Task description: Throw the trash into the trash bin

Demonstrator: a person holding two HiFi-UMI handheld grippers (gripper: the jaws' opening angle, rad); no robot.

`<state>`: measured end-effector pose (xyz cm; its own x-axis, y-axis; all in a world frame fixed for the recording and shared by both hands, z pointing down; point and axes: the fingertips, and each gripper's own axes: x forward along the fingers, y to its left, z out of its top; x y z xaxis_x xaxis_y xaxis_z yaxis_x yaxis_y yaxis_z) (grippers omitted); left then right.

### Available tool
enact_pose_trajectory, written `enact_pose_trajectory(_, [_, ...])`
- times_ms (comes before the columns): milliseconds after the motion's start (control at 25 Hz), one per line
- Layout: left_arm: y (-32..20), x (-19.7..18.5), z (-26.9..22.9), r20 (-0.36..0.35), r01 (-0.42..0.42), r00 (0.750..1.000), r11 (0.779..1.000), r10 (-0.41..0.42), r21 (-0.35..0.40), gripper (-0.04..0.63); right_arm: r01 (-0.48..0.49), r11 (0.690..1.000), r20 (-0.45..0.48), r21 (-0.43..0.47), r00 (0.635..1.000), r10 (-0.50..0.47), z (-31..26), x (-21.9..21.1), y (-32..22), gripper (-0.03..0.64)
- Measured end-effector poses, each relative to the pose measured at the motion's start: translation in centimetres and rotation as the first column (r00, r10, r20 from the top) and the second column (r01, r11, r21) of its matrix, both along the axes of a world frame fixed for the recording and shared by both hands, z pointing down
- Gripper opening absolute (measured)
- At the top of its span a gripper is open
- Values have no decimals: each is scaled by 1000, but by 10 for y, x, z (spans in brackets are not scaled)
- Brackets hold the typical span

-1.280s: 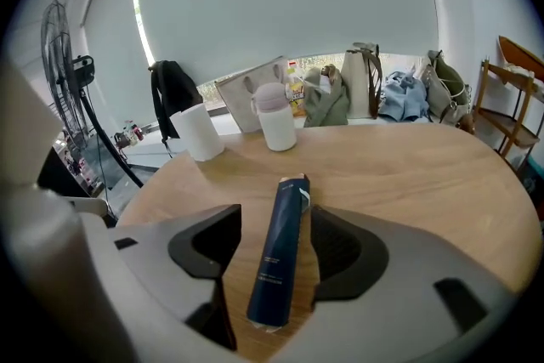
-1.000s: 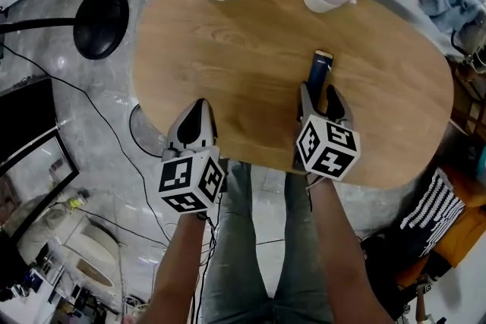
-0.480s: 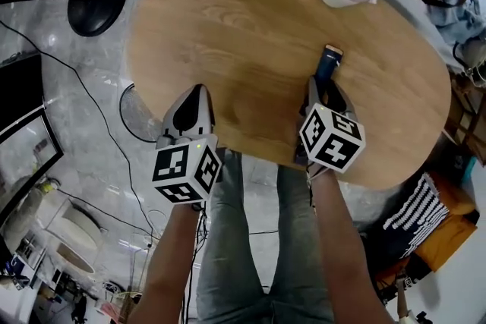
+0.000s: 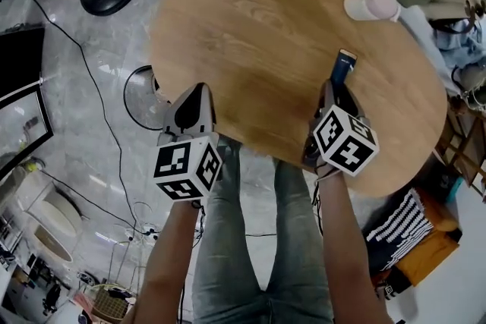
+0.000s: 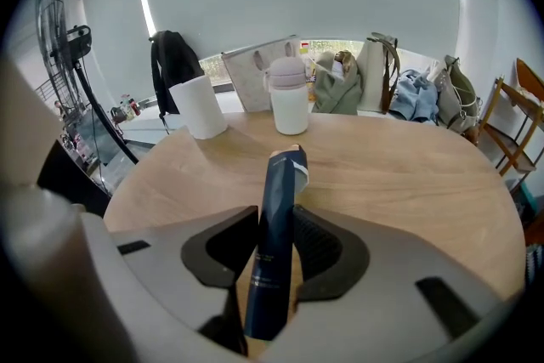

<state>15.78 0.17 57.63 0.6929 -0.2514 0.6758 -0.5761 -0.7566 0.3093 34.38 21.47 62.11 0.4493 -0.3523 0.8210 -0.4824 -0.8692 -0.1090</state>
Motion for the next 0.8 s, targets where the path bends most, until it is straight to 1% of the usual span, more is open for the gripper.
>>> enact_pose_trajectory(120, [-8,-18,-7,-13,53,999,999,-53,2,9,58,998,-14,3,998,-58,-13,-8,-17,132])
enact_pose_trajectory(240, [-20,-40,-14,-25,121,992,993,-121,9,9,134,991,-26,18,991,-133,-24,-18,-47,130])
enact_pose_trajectory(360, [-41,-71,-20,-30,193,981,981,-192,21,9,197,980,-32,32,980,-196,-33,-38,-83,130])
enact_pose_trajectory(440, [-56,-97,-24,-33,248,968,968,-247,25,9,244,969,-33,39,970,-243,-38,-56,-108,130])
enact_pose_trajectory(560, [-78,-144,-30,-38,340,940,940,-339,40,9,336,940,-37,51,942,-335,-45,-91,-153,130])
enact_pose_trajectory(680, [-92,-196,-30,-37,447,895,894,-445,44,9,451,890,-42,63,893,-449,-49,-132,-199,130])
enact_pose_trajectory(800, [-97,-244,-25,-20,529,848,847,-529,42,9,537,840,-39,75,843,-536,-50,-172,-234,130])
